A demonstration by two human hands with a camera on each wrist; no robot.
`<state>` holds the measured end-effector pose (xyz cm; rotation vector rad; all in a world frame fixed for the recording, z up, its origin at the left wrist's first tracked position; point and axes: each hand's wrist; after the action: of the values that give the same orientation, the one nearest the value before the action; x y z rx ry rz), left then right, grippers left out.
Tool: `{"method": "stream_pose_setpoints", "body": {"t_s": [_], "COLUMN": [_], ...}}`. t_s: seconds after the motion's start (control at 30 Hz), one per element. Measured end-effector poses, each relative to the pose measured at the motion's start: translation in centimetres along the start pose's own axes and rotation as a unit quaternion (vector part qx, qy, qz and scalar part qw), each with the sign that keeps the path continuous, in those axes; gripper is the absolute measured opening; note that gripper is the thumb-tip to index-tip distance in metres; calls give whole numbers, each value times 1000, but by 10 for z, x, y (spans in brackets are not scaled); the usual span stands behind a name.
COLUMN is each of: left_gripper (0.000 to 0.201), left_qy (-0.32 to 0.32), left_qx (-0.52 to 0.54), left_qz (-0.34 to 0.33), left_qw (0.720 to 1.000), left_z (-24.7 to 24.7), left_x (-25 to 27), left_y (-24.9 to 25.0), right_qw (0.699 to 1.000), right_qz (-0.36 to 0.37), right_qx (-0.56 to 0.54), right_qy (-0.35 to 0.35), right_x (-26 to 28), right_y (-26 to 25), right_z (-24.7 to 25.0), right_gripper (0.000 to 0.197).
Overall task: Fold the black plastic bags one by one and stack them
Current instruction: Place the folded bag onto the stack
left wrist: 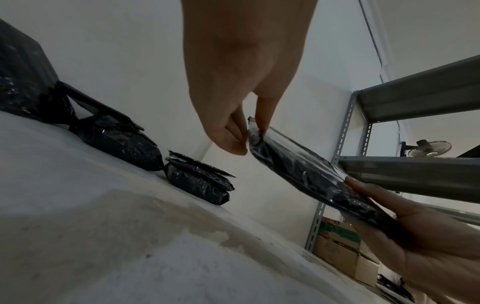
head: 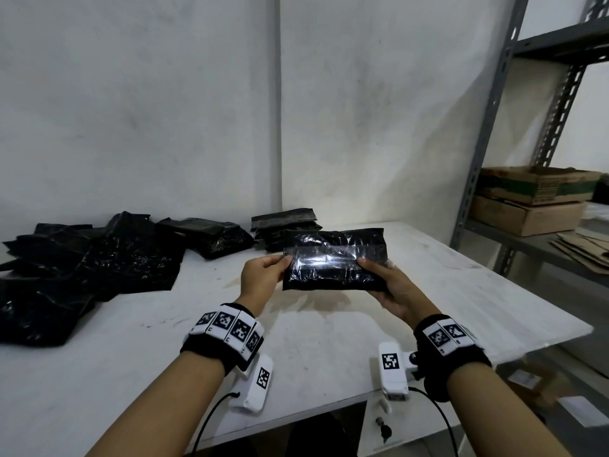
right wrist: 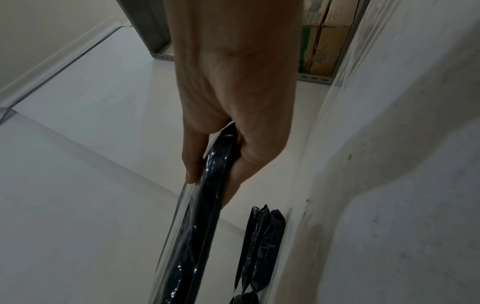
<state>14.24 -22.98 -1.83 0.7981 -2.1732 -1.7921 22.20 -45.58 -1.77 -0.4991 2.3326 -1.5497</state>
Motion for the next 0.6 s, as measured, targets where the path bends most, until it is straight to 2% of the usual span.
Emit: {"method": "stream_pose_setpoints", "body": {"t_s": [0.1, 0.2, 0.37, 0.5, 0.6], "left_gripper": [16, 18, 25, 22, 34], "left_qy": [-7, -14, -26, -57, -94], "left_qx": [28, 49, 116, 121, 91], "left_qz": [20, 38, 99, 120, 132], "left_qw": [999, 998, 988, 984, 983], "left_z": [-1, -2, -2, 1, 0], "left_x": [2, 3, 2, 4, 8], "left_y": [3, 6, 8, 12, 18], "right_qw": [1000, 1000, 1000, 1000, 1000], "right_qz": [-1, -8, -17, -10, -8], "right_qx": [-2, -4, -15, -12, -9], "right_qy": [1, 1, -14, -18, -19], "right_x": [-1, -2, -1, -1, -1], "right_y": [0, 0, 0, -3, -3], "right_z": [-1, -1, -1, 0, 0], "right_gripper": [30, 38, 42, 36, 50]}}
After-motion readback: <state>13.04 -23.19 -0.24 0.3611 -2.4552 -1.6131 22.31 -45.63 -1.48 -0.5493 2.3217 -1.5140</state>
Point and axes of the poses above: each hand's wrist, its own x-axis away from the middle knuckle, its own z-axis out of the back of the hand, y = z × x, and after that the axes turned 7 degrees about x, right-handed
